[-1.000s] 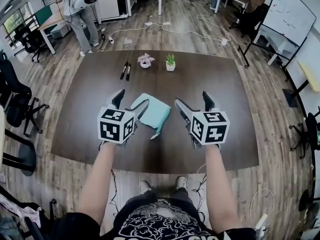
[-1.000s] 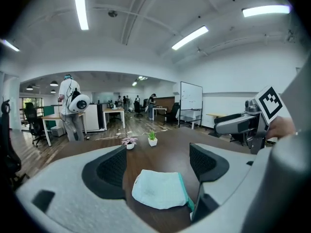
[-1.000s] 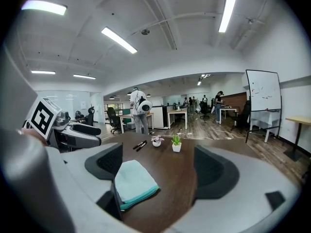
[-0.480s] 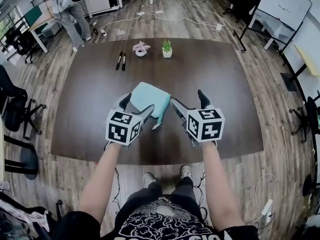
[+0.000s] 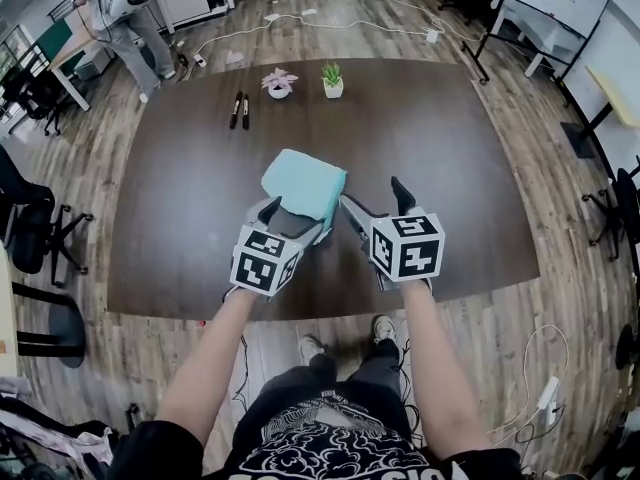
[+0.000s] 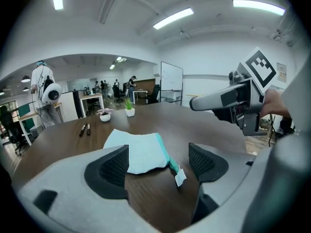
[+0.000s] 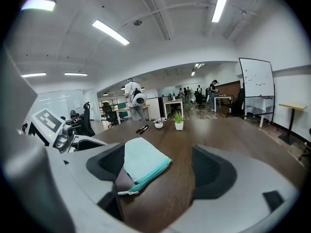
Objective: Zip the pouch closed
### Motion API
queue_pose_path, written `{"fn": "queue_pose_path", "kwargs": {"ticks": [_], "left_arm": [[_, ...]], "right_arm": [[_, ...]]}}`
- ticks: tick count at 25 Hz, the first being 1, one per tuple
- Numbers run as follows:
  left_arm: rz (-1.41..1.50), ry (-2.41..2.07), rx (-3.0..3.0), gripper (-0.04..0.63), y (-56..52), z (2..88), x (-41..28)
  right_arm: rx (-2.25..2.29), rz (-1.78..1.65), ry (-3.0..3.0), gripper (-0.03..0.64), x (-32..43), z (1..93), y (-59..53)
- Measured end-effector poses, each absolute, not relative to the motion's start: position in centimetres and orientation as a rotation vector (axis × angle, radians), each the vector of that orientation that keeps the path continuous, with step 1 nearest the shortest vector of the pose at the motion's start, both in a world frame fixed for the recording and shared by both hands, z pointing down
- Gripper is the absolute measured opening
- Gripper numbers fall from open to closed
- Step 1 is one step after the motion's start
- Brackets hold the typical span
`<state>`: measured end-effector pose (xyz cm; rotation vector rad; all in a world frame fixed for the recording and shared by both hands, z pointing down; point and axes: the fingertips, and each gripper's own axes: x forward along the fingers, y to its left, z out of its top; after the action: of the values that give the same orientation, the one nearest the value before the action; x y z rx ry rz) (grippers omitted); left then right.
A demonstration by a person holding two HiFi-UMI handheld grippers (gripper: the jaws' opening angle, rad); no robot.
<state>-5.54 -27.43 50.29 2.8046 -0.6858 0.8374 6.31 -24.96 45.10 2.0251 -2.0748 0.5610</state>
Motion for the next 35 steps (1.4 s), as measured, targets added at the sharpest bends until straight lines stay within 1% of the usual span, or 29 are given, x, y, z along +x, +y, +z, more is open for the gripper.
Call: {"fn": "queue_pose_path", "kwargs": {"ticks": [17,18,19,20,21,26,30,35], "left_arm": [[1.03,-0.466,2.78,0.368,-23.4,57.1,-3.4],[1.038,-0.465,2.783,0.361,-23.3,57.3,-3.4],[1.046,-0.471,2.787,0.326,-23.4,57.5,-3.5],[1.053,-0.479,2.792,0.253,-23.5,57.7,-3.5],[1.055,-0.485,2.796,0.221,-23.5,57.8,-3.5],[1.082,-0.459,2.79,0.221,-23.4,58.5,-3.4],[1.122,-0.448,2.782,0.168,-23.2,59.0,-3.5],[1.15,-0.421,2.769,0.129,-22.8,59.5,-3.5]], "right_arm": [[2.056,0.636,-2.041,0.402,5.3,48.7,-23.7],[2.055,0.639,-2.041,0.4,5.4,48.8,-23.6],[2.054,0.641,-2.041,0.4,5.4,48.9,-23.6],[2.053,0.643,-2.041,0.4,5.5,49.0,-23.5],[2.053,0.645,-2.04,0.4,5.6,49.1,-23.5],[2.048,0.655,-2.04,0.399,5.6,49.4,-23.5],[2.047,0.662,-2.038,0.399,5.7,49.5,-23.6],[2.049,0.67,-2.035,0.397,5.8,49.7,-23.5]]}}
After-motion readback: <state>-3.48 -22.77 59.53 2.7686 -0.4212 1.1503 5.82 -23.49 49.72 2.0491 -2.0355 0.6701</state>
